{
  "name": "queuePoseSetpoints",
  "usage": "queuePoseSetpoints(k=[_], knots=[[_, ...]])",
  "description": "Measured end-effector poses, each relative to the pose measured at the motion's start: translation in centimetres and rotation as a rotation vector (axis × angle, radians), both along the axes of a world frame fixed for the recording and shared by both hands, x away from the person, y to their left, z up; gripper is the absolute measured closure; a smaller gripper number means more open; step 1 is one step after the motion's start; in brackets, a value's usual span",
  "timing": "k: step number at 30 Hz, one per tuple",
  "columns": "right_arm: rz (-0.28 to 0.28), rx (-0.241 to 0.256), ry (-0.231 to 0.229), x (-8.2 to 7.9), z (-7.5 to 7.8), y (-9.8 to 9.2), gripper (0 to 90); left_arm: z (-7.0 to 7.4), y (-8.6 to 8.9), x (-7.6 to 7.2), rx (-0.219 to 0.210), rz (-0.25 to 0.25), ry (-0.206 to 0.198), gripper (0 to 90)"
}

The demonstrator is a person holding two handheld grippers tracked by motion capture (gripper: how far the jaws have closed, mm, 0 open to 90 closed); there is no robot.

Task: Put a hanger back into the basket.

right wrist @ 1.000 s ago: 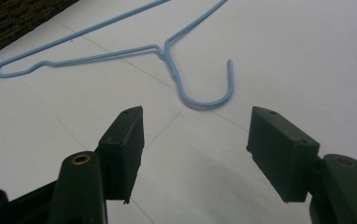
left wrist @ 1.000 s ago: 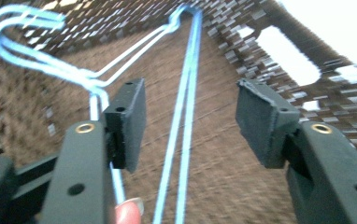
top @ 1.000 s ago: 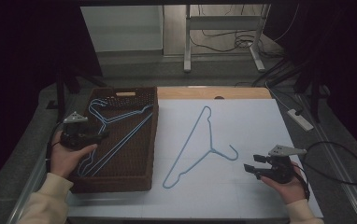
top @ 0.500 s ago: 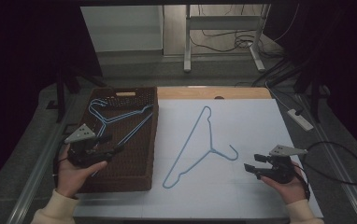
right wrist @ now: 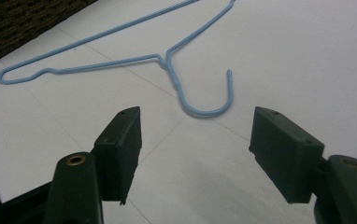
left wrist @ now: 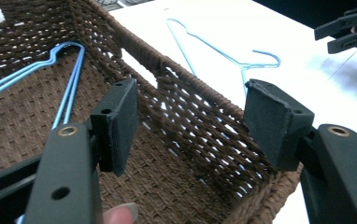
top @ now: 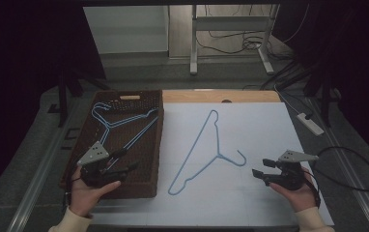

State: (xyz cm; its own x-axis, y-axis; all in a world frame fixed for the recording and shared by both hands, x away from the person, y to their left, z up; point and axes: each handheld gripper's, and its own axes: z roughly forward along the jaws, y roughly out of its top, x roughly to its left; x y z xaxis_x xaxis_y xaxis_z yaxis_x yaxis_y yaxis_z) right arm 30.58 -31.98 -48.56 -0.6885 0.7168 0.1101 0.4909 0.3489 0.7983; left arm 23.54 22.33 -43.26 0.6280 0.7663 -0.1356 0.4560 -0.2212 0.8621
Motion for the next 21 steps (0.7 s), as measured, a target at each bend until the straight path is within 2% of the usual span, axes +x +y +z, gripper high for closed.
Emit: queuePoseSetpoints(k=[8, 21], knots=[[-0.01, 0.007, -0.006, -0.1, 0.0, -0.2, 35.2, -0.2, -0.8, -0.1, 0.003, -0.016, 0.006, 36.3], [-0.031, -0.013, -0.007, -0.1, 0.1, -0.1, 37.2, -0.5, -1.5, -0.1, 0.006, -0.025, 0.014, 36.1]])
